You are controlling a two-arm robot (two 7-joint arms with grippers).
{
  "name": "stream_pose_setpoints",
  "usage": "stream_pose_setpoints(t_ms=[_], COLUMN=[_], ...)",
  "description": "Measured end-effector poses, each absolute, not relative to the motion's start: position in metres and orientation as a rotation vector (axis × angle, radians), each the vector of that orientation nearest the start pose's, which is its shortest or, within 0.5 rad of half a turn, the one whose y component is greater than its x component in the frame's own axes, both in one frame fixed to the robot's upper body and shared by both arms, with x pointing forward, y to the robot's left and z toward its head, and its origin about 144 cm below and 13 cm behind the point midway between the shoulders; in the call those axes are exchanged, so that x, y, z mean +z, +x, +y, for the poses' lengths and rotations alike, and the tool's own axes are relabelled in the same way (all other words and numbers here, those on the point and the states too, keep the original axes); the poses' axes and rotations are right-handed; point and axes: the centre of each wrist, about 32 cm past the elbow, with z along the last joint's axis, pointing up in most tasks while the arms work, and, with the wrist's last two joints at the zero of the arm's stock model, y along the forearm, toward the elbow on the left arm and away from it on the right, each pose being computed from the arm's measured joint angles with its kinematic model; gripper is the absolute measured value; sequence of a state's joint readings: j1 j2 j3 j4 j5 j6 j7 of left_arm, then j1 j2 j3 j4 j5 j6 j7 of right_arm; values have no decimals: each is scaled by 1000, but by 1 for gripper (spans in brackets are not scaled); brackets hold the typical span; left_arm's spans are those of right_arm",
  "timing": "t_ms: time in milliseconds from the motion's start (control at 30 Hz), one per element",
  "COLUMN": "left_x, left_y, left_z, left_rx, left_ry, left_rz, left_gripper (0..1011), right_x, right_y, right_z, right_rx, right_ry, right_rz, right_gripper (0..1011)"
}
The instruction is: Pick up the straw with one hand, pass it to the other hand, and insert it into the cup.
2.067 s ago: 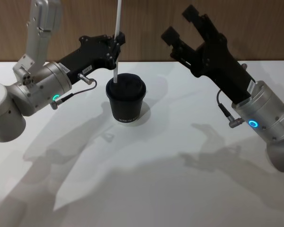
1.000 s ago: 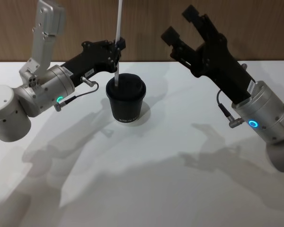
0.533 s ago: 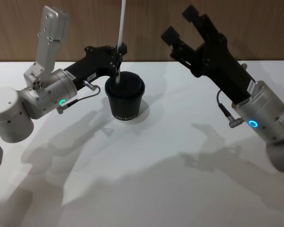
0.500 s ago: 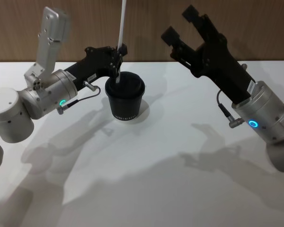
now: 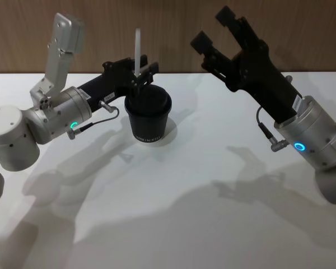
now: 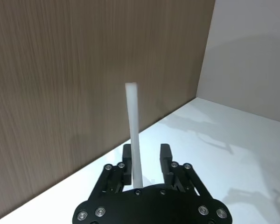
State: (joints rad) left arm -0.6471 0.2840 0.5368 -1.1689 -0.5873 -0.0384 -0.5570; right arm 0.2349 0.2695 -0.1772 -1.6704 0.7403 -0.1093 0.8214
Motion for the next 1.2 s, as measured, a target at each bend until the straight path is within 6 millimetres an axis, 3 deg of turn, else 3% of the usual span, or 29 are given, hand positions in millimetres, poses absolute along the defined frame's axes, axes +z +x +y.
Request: stream_pose_setpoints(t_ms=[633,767,1200], left_x=[1234,1231,1207], left_y=[585,577,545], left_z=[217,221,231], left_rx=[682,690,705], left_ry=[-145,-145,-122], left_rz=[-13,1,34], left_gripper=[930,1003,1003], right_x=[1252,1252,1254], right_y=[508,508,503], right_z=[-243,-243,-244], right_rx=[-493,-493,-490], right_ry=[562,562,550], right_rz=[-145,-145,-151], right_gripper=[1001,1001,1001])
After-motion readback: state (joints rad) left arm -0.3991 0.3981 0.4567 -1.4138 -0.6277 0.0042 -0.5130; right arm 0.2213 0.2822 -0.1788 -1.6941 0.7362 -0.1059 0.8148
